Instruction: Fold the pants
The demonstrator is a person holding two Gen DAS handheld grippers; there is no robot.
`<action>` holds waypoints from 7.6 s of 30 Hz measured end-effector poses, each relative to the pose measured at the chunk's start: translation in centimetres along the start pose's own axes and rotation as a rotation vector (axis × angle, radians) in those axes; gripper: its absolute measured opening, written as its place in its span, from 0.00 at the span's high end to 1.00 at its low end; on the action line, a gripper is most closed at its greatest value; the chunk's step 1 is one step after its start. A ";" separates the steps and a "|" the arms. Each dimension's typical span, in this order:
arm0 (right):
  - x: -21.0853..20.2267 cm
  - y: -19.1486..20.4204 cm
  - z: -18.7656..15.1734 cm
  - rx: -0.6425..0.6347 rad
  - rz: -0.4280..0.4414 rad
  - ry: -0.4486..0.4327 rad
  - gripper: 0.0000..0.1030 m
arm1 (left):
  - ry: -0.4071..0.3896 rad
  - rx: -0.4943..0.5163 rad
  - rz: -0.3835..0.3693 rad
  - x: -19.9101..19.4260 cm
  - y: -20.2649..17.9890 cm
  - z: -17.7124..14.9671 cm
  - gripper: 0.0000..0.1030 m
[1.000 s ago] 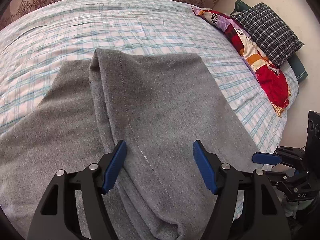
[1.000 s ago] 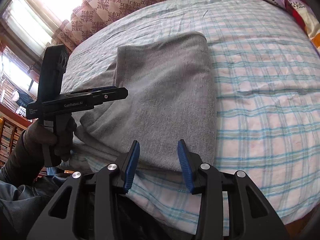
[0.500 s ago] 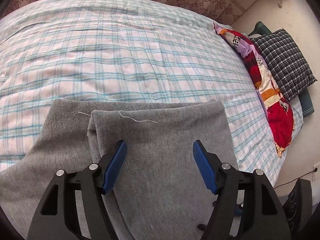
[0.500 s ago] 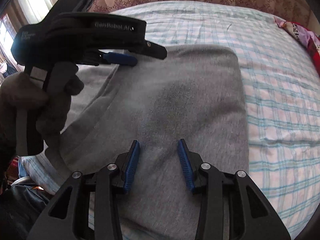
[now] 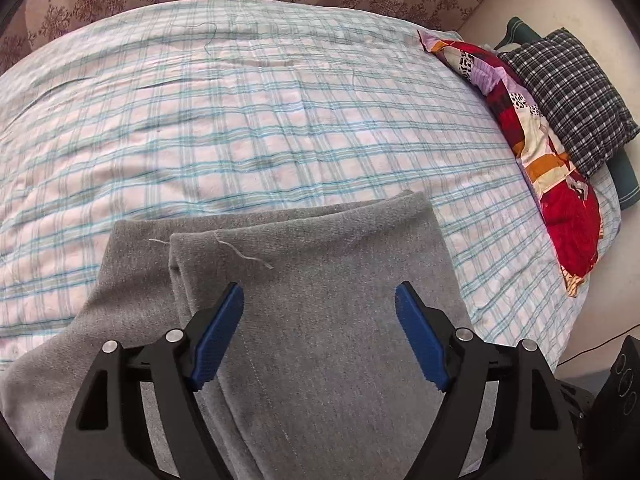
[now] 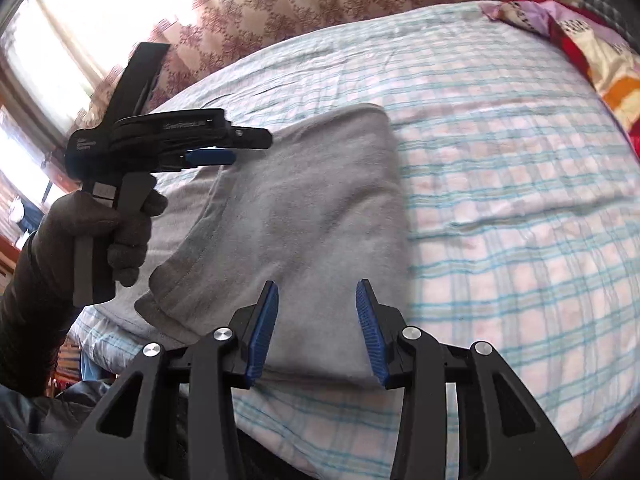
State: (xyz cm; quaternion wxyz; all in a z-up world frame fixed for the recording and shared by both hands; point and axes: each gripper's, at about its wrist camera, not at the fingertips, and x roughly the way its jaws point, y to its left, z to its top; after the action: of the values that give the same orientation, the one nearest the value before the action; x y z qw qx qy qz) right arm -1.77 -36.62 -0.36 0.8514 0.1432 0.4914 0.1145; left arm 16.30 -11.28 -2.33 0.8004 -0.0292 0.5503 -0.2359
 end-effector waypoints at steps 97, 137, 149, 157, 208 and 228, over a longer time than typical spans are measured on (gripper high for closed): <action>9.6 39.8 -2.0 -0.825 0.527 0.201 0.77 | -0.101 -0.506 -0.273 -15.0 32.9 -12.3 0.78; 9.7 23.5 -5.5 -0.674 0.458 0.391 0.53 | -0.115 -0.234 0.092 -15.2 19.6 -21.8 0.52; 7.7 22.8 2.9 -0.567 0.411 0.170 0.54 | -0.129 -0.171 0.113 -15.4 18.6 -22.1 0.50; 14.2 22.6 9.6 -0.368 0.262 0.124 0.54 | -0.103 -0.099 0.139 -16.2 13.6 -20.7 0.36; 11.2 22.6 0.6 -0.412 0.181 0.189 0.48 | -0.161 -0.337 0.344 -16.4 21.1 -21.7 0.03; 13.9 21.1 2.9 -0.211 0.245 0.184 0.20 | -0.190 -0.399 0.197 -17.0 24.2 -19.8 0.03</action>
State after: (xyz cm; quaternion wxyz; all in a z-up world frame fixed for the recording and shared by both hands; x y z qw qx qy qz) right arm 6.47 -12.66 -2.62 0.7930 0.1009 0.5313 0.2806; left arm 2.19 21.36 -2.81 0.8461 -0.1548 0.5085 -0.0395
